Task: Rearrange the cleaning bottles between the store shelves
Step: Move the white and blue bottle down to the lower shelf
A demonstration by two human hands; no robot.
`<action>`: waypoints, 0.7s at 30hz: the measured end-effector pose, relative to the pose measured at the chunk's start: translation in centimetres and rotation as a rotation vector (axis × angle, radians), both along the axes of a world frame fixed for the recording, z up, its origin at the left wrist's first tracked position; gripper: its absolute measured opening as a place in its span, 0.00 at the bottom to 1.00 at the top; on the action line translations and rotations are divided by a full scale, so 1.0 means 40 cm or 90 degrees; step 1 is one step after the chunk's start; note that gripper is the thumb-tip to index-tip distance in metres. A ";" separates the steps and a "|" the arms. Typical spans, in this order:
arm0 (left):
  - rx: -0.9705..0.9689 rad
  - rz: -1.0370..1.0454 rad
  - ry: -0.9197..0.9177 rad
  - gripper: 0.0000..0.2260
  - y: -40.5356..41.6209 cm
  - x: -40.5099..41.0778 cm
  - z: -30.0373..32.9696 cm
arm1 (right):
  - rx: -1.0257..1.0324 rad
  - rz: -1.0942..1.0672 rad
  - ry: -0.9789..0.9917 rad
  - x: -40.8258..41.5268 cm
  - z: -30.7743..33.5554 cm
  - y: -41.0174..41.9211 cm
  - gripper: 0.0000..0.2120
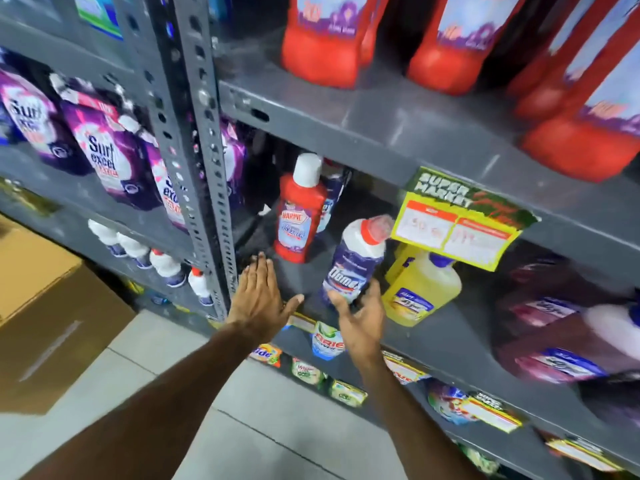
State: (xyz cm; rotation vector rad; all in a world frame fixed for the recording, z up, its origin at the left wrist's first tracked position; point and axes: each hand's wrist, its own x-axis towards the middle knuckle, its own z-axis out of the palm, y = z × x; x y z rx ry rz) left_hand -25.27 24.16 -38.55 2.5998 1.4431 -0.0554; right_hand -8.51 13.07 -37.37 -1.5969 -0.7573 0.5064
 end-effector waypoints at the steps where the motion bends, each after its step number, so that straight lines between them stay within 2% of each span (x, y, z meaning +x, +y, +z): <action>1: 0.000 0.006 -0.003 0.48 0.003 0.000 -0.011 | 0.007 -0.002 -0.003 0.008 -0.008 0.011 0.23; 12: 0.039 -0.003 0.007 0.49 0.009 -0.006 -0.054 | 0.021 0.008 -0.037 0.079 -0.008 0.094 0.30; 21: 0.042 0.001 0.001 0.48 0.007 -0.008 -0.049 | 0.002 -0.010 -0.011 0.064 -0.006 0.088 0.27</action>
